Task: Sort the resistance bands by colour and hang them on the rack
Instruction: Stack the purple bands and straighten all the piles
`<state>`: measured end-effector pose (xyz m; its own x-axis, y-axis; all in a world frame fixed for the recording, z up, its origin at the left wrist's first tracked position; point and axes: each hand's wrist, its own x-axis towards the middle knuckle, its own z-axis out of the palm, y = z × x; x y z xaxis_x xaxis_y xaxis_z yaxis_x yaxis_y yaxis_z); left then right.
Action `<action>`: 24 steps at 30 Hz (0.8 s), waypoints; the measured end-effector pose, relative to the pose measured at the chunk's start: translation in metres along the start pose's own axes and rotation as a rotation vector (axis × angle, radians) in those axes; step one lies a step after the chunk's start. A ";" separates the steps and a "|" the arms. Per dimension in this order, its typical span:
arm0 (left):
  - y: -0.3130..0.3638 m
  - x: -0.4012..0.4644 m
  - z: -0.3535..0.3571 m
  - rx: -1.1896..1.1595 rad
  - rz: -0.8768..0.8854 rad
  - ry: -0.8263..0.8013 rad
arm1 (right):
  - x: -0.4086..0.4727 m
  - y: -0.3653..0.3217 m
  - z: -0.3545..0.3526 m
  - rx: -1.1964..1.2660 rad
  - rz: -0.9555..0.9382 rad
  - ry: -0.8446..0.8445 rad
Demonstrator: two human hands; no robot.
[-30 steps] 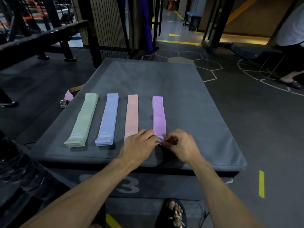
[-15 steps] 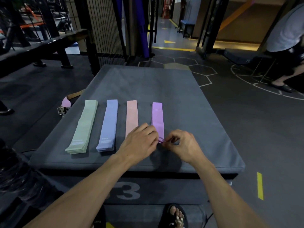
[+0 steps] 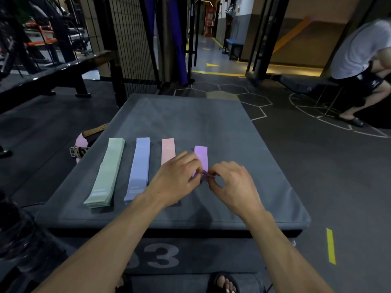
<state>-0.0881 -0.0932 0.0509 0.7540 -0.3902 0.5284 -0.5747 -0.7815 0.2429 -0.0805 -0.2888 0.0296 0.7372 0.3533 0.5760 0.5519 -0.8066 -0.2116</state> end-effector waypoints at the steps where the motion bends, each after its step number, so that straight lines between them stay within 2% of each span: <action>1: 0.001 0.001 -0.003 -0.006 -0.005 -0.001 | 0.001 -0.002 -0.002 0.003 0.007 0.008; 8: 0.005 0.010 -0.029 -0.102 0.018 0.066 | 0.014 -0.015 -0.032 0.081 0.001 0.079; 17: 0.030 0.034 -0.080 -0.233 0.056 0.345 | 0.060 -0.033 -0.114 0.229 -0.072 0.062; 21: 0.035 0.041 -0.103 -0.181 0.110 0.312 | 0.065 -0.040 -0.138 0.316 -0.059 -0.004; 24: 0.040 0.043 -0.117 -0.262 0.123 0.259 | 0.062 -0.041 -0.147 0.386 -0.062 -0.008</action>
<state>-0.1161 -0.0842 0.1781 0.5883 -0.3111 0.7464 -0.7430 -0.5723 0.3471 -0.1149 -0.3031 0.1903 0.6998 0.4008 0.5913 0.7007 -0.5462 -0.4591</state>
